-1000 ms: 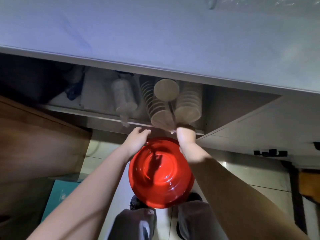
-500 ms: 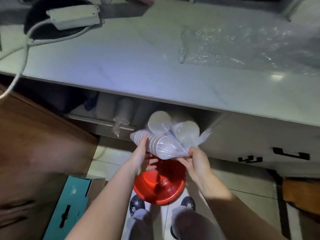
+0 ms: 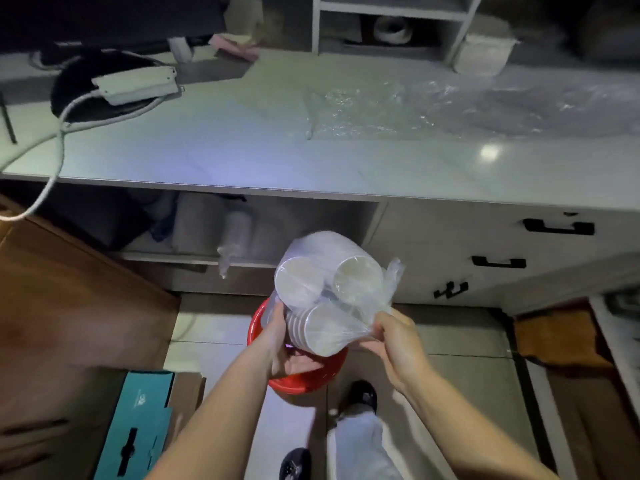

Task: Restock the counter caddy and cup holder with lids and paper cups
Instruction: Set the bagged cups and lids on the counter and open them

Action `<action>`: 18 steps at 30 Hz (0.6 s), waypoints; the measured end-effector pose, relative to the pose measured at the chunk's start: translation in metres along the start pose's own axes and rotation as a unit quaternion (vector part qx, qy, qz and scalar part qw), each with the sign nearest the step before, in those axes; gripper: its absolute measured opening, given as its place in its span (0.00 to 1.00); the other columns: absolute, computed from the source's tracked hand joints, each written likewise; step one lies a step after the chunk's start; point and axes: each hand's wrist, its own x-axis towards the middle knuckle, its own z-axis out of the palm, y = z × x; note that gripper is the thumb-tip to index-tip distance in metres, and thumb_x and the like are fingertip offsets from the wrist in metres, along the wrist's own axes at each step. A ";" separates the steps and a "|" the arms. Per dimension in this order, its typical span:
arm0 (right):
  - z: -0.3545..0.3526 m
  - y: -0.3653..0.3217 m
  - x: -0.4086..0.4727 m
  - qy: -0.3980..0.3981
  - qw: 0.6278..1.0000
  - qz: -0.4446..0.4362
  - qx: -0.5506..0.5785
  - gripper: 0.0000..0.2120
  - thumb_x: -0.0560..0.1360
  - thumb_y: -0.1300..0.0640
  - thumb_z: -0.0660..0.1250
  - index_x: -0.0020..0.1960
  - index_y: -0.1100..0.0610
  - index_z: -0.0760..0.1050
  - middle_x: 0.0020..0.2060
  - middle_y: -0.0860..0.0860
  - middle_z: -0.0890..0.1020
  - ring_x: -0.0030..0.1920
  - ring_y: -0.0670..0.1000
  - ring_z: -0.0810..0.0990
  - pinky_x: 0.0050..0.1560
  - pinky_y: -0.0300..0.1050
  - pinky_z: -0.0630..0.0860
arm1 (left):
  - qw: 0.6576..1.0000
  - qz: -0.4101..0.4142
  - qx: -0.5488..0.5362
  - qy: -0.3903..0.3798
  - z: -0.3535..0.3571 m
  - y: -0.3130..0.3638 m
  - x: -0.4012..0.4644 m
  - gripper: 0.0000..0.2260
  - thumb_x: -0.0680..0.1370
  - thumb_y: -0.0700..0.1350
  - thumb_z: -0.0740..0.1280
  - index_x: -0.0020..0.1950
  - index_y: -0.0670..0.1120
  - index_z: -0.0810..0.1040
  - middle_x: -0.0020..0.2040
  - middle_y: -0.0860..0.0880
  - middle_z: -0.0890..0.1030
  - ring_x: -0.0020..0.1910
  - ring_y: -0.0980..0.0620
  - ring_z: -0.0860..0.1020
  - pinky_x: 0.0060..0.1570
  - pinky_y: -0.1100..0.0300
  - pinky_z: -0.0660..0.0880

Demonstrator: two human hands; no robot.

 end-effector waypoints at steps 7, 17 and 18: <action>-0.005 0.009 -0.077 0.075 0.995 -0.063 0.001 0.14 0.72 0.73 0.53 0.36 0.61 0.73 0.31 0.55 0.78 0.30 0.50 0.78 0.29 0.38 0.76 | 0.998 0.041 -0.008 -0.050 0.005 -0.029 -0.002 0.40 0.58 0.76 0.67 0.59 0.50 0.81 0.55 0.41 0.83 0.53 0.36 0.81 0.57 0.38 0.75; -0.061 -0.002 -0.170 0.215 0.966 -0.115 0.090 0.11 0.72 0.70 0.56 0.45 0.62 0.77 0.51 0.64 0.81 0.50 0.62 0.82 0.56 0.58 0.79 | 0.980 0.115 0.117 -0.113 0.079 -0.093 -0.103 0.21 0.69 0.60 0.73 0.54 0.47 0.82 0.42 0.45 0.85 0.33 0.45 0.84 0.33 0.54 0.79; -0.069 -0.004 -0.180 0.227 0.961 -0.119 0.105 0.11 0.73 0.70 0.56 0.46 0.62 0.77 0.50 0.63 0.82 0.50 0.62 0.82 0.55 0.57 0.80 | 0.976 0.117 0.135 -0.126 0.090 -0.099 -0.112 0.18 0.71 0.58 0.71 0.53 0.46 0.81 0.39 0.45 0.85 0.31 0.46 0.83 0.32 0.54 0.79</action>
